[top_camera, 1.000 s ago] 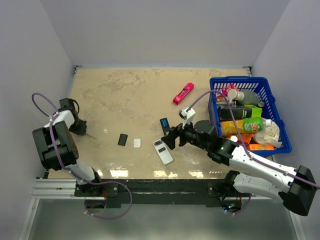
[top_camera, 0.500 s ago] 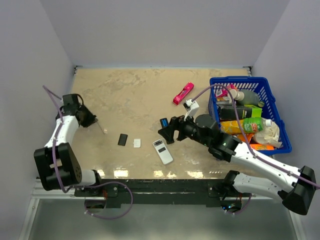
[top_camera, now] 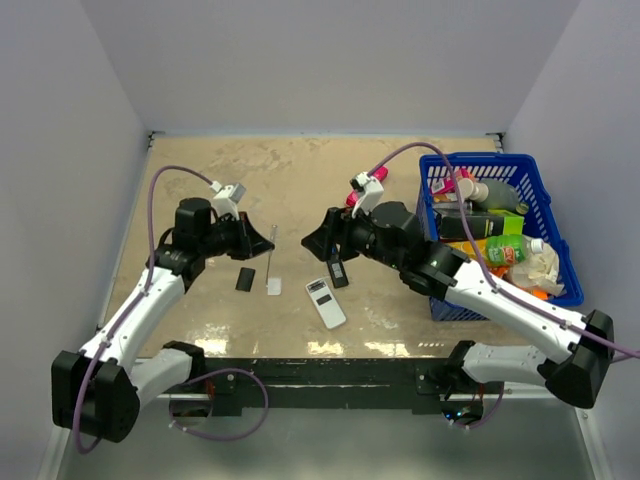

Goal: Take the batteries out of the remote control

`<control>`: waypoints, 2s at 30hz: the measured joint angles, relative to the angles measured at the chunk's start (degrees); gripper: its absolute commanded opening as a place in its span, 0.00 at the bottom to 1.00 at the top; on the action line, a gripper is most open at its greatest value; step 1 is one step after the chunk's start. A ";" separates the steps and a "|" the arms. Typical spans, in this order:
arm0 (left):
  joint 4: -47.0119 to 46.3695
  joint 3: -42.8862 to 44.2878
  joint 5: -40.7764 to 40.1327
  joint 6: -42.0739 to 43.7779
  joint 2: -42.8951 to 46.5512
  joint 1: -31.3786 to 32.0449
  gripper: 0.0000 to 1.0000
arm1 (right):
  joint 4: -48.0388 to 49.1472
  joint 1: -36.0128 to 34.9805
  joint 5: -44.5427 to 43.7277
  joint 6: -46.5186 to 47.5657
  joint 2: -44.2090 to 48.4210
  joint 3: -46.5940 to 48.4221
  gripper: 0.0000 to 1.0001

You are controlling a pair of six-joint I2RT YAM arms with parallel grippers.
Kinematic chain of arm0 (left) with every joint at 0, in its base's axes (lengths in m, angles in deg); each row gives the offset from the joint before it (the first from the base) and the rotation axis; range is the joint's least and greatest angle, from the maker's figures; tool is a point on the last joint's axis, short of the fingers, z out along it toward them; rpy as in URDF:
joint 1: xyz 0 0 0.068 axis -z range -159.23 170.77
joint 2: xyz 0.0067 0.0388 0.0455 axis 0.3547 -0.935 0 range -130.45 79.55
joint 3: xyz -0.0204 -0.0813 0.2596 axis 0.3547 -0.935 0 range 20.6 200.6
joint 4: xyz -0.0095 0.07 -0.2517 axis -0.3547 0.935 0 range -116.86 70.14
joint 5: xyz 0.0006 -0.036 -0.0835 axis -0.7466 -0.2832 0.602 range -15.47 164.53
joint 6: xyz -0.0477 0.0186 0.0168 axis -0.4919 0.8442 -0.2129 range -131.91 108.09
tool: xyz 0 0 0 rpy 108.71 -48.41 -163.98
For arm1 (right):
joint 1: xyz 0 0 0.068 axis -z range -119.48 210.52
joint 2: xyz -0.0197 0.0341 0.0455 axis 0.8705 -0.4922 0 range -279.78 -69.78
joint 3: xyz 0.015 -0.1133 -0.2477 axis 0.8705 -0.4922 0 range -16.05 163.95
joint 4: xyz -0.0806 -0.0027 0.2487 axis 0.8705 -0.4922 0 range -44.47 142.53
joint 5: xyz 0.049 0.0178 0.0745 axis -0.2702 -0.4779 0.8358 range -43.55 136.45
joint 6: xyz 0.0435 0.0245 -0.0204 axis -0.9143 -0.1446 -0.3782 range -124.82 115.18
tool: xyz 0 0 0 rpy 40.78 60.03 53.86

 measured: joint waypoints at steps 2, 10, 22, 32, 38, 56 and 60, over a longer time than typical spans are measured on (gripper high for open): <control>-0.61 -1.05 1.77 0.07 1.53 1.36 0.00 | -0.31 0.00 0.17 -0.55 -1.64 1.79 0.66; -2.93 -1.25 7.10 1.11 3.52 2.27 0.00 | 0.66 0.00 3.26 -3.52 -11.76 7.23 0.58; -4.11 -1.27 11.15 1.31 3.85 2.27 0.00 | 0.35 0.00 4.68 -2.97 -22.71 13.44 0.40; -4.92 -1.29 12.57 1.29 3.82 2.32 0.00 | 2.38 -0.02 4.52 -2.38 -23.78 13.42 0.35; -5.16 -1.29 13.25 1.27 3.02 2.32 0.00 | 2.67 0.00 4.33 -1.38 -23.78 13.42 0.24; -0.20 3.72 2.80 0.87 -3.39 2.47 0.79 | 10.99 -0.02 -7.02 4.39 -13.11 -1.88 0.00; -0.02 8.09 1.14 0.85 -12.28 2.47 0.78 | 15.78 -0.13 -9.99 6.16 -10.16 -9.33 0.00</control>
